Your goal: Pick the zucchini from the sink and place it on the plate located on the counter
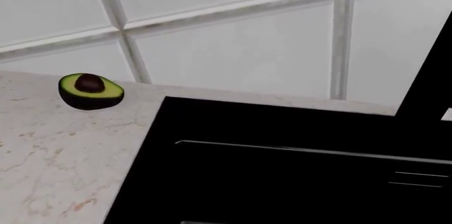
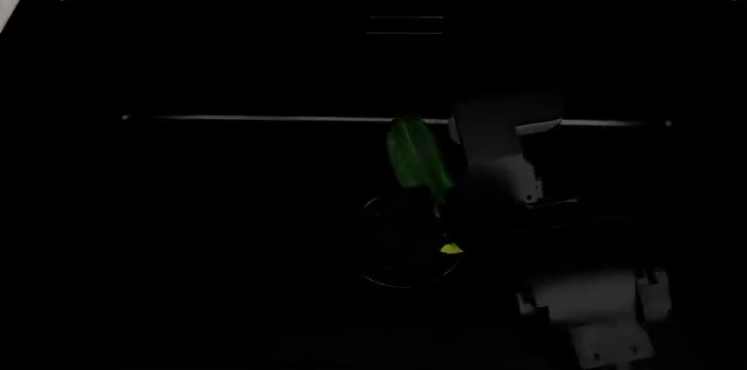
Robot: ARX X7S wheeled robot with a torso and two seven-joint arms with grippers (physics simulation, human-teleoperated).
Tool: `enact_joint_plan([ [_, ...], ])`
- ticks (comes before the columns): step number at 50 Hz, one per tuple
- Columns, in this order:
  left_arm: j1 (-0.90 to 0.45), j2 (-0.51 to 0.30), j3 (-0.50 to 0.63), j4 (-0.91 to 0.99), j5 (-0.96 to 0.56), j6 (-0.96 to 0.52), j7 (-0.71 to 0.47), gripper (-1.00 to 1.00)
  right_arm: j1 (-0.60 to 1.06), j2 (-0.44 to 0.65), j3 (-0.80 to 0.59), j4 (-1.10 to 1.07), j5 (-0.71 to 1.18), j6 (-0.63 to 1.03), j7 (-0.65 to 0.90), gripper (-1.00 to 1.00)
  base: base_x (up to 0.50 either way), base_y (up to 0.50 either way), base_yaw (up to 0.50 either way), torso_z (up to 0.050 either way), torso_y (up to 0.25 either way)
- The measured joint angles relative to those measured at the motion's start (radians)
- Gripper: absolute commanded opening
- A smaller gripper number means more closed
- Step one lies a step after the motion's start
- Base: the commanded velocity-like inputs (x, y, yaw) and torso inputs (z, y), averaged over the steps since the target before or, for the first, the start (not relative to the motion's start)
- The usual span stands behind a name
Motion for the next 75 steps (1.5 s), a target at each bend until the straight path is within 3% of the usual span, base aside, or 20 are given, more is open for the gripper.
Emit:
enact_joint_plan([
  [14, -0.004, 0.000, 0.000, -0.015, -0.002, 0.018, 0.004, 1.00, -0.065, 0.099, 0.127, -0.404, 0.113, 0.263, 0.110, -1.00, 0.00, 0.00, 0.00, 0.000, 0.000],
  [28, -0.006, -0.004, 0.003, -0.028, -0.001, 0.032, 0.006, 1.00, -0.065, 0.149, 0.236, -0.595, 0.178, 0.408, 0.178, -1.00, 0.00, 0.00, 0.00, 0.000, 0.000],
  [60, -0.003, -0.005, -0.009, -0.018, -0.016, 0.038, -0.011, 1.00, -0.040, 0.182, 0.390, -0.731, 0.241, 0.513, 0.298, -1.00, 0.00, 0.00, 0.00, 0.000, 0.000],
  [75, -0.006, -0.002, -0.017, -0.022, -0.028, 0.034, -0.018, 1.00, -0.048, 0.184, 0.392, -0.725, 0.254, 0.500, 0.316, -1.00, 0.00, 0.00, 0.00, 0.000, 0.235],
])
